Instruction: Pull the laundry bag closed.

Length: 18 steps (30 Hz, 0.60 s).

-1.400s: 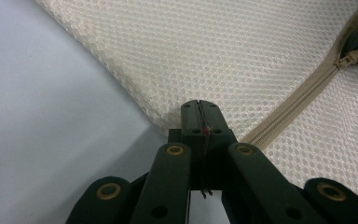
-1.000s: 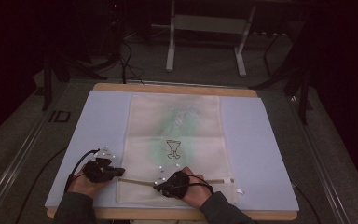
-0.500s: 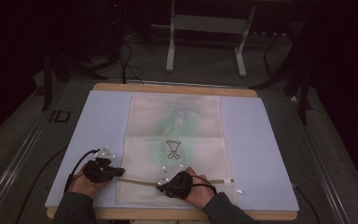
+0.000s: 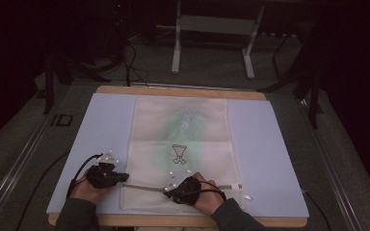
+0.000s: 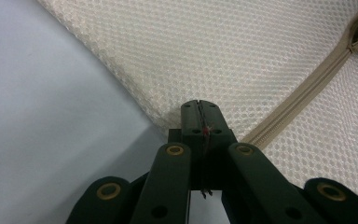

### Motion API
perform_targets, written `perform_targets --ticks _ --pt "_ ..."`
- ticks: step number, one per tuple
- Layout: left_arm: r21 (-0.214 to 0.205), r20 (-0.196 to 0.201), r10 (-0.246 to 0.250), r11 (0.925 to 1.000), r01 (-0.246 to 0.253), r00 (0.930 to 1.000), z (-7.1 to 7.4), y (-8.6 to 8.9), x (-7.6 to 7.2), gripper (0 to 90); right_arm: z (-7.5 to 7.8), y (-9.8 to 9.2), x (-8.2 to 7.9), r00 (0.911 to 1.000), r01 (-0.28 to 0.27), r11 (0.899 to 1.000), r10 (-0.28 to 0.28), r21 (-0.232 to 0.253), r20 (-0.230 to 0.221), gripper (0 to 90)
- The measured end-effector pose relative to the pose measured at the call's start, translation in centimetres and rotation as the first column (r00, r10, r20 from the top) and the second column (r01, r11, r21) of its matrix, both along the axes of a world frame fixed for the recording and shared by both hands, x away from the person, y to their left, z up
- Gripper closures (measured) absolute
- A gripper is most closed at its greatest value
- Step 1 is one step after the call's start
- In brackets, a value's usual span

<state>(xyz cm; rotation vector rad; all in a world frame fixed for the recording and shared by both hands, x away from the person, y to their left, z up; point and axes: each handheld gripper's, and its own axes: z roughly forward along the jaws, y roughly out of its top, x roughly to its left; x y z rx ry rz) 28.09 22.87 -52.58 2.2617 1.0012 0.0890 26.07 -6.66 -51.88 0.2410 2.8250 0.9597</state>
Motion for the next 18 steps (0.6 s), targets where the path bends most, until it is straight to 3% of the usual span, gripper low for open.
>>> perform_targets --ticks 18 --pt "-0.004 -0.003 0.002 1.0000 -0.002 1.0000 0.0 0.0 0.0 89.9 0.2 -1.1 0.2 1.0000 0.007 1.000 -0.007 -0.006 -0.004 82.3"
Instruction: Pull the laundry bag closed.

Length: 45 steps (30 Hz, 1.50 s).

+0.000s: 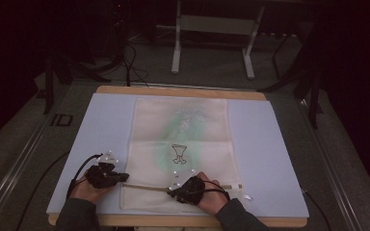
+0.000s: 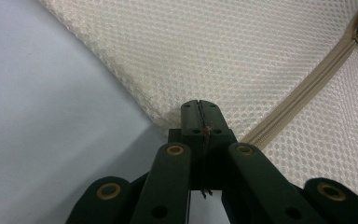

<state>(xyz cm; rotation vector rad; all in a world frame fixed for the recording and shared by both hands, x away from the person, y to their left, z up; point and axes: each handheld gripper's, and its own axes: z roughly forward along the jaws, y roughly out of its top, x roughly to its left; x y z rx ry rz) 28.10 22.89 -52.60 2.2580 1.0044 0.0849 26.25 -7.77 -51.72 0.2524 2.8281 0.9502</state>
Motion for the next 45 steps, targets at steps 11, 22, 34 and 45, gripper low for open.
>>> perform_targets --ticks 11,22,34,45 --pt "0.001 -0.004 0.001 1.0000 -0.001 1.0000 0.0 0.0 0.0 89.9 0.1 -0.9 0.0 0.9999 0.013 1.000 -0.013 0.003 -0.002 82.2" --pt "-0.001 -0.003 0.001 1.0000 -0.001 1.0000 0.0 0.0 0.0 89.9 0.0 -1.7 0.1 0.9996 0.027 1.000 -0.027 0.004 -0.005 82.3" --pt "-0.003 -0.004 0.003 1.0000 -0.003 1.0000 0.0 0.1 0.0 89.9 -0.2 -3.0 0.2 0.9988 0.048 0.999 -0.048 0.002 -0.013 82.2" --pt "-0.005 -0.005 0.006 1.0000 -0.006 1.0000 0.0 0.0 0.0 89.9 -0.1 -3.9 0.2 0.9979 0.061 0.998 -0.061 0.006 -0.024 82.2"
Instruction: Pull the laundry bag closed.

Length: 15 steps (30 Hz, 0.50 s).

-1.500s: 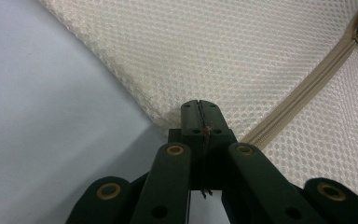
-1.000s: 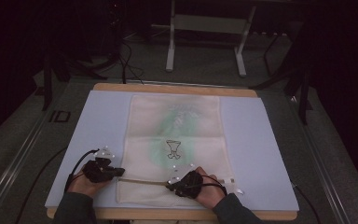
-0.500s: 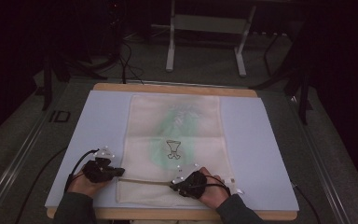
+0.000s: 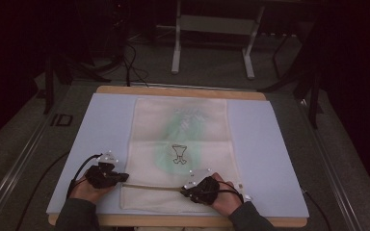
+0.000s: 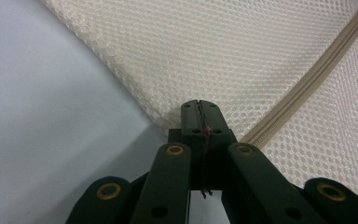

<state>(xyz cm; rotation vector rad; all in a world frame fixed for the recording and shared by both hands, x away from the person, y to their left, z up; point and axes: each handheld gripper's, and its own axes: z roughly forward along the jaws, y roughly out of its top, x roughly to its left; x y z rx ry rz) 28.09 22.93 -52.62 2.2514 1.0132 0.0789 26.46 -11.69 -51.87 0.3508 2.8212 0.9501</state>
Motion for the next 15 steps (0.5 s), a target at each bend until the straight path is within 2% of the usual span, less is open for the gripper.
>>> perform_targets --ticks 15 --pt "0.001 -0.001 0.000 1.0000 0.000 1.0000 0.02 -0.02 0.00 89.9 0.07 -1.08 -0.07 0.9999 0.015 1.000 -0.015 -0.006 0.001 82.3"
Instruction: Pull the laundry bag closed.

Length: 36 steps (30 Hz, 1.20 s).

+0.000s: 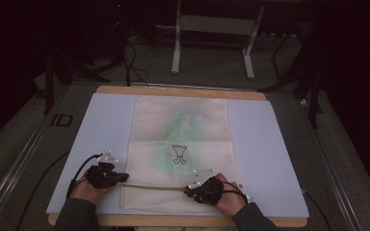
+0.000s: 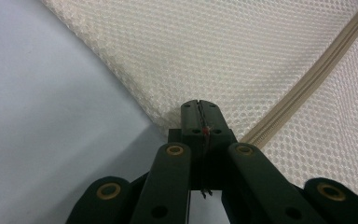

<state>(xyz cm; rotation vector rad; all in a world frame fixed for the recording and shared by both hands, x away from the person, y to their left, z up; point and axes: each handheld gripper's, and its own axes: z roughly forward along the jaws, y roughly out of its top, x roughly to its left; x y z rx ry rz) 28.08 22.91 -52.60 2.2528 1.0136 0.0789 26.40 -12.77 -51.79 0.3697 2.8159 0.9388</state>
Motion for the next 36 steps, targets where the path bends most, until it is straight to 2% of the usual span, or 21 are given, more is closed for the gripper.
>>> perform_targets --ticks 36 --pt "0.000 0.000 0.000 1.0000 0.000 1.0000 0.0 0.0 0.0 89.8 0.3 -2.5 -0.2 0.9990 0.044 0.999 -0.044 -0.008 0.004 82.2"
